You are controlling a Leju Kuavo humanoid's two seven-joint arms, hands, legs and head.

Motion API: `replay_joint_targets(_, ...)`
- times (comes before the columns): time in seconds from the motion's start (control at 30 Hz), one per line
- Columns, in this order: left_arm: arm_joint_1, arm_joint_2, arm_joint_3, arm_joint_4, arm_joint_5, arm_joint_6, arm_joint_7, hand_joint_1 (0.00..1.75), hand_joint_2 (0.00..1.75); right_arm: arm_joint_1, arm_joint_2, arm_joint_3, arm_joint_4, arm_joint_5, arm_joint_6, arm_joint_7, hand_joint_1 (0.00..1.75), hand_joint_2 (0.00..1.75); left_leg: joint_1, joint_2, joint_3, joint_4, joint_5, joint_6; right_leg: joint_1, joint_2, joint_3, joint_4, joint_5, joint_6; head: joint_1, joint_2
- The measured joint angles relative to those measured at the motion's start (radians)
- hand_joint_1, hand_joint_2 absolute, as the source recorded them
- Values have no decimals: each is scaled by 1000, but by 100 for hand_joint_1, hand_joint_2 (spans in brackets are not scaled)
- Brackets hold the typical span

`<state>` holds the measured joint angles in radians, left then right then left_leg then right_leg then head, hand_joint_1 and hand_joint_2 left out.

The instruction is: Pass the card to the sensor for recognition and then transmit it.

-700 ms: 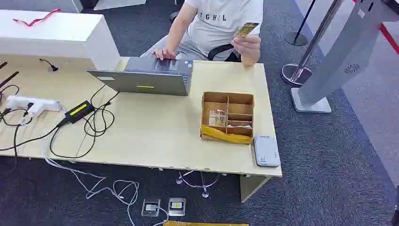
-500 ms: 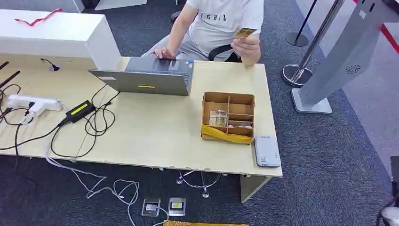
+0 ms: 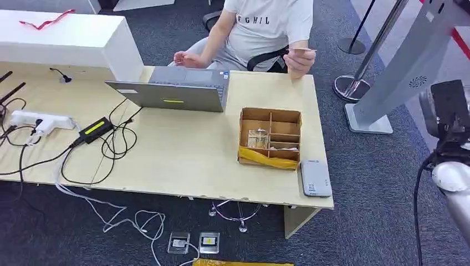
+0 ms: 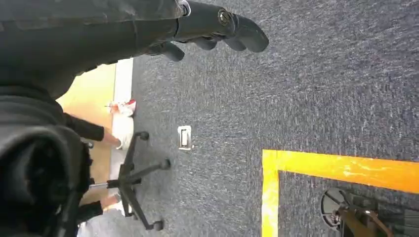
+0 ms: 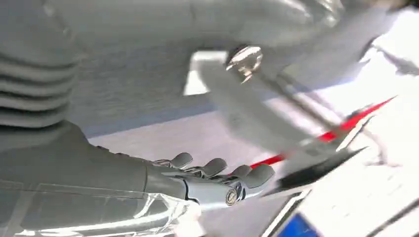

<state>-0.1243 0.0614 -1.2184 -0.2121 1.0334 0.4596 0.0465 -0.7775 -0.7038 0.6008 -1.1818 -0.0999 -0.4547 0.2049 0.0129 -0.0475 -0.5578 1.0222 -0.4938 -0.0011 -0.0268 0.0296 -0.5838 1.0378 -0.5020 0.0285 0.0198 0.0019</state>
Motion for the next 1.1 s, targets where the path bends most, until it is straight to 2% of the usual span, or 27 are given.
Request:
replay_joint_targets(0.17, 2, 1, -5, 0, -5, -2, 6, 0, 0, -57, 31, 87, -52, 47, 21, -15, 0, 175, 0, 1, -3, 0, 0, -1, 0, 2, -3, 0, 0, 0, -1, 0)
replay_joint_targets(0.23, 0, 5, -14, 0, -14, -10, 11, 0, 0, -82, 47, 136, -70, 126, 45, 16, 0, 175, 0, 2, -3, 0, 0, -1, 0, 2, -3, 0, 0, 0, 0, 0)
replay_joint_targets(0.4, 0, 15, -25, 0, -35, -23, 14, 0, 0, -139, 95, 277, -82, 341, 181, 94, 0, 175, 1, 2, -4, 0, 0, -1, 1, 2, -4, 0, 0, 0, -1, 0)
replay_joint_targets(0.57, -1, 16, -28, 0, -37, -24, 14, 0, 0, -153, 148, 386, -75, 460, 219, 115, 0, 175, 1, 0, -4, 0, 0, -1, 1, 1, -4, 0, 0, 0, -1, 0)
replay_joint_targets(0.7, -1, 16, -32, 0, -29, -20, 16, 0, 0, -155, 185, 439, -43, 485, 222, 109, 0, 175, 1, 0, -4, 0, 0, -1, 1, 1, -4, 0, 0, 0, -1, 0)
replay_joint_targets(0.83, -1, 18, -36, 0, -29, -19, 23, 0, 0, -155, 218, 474, 10, 533, 195, 109, 0, 175, 1, 0, -4, 0, 0, -1, 1, 1, -4, 0, 0, 0, -1, 0)
replay_joint_targets(1.1, 0, 20, -45, 0, -37, -19, 24, 0, 0, -150, 243, 509, 77, 593, 153, 130, 0, 175, 1, 1, -4, 0, 0, -1, 1, 2, -4, 0, 0, 0, -1, 0)
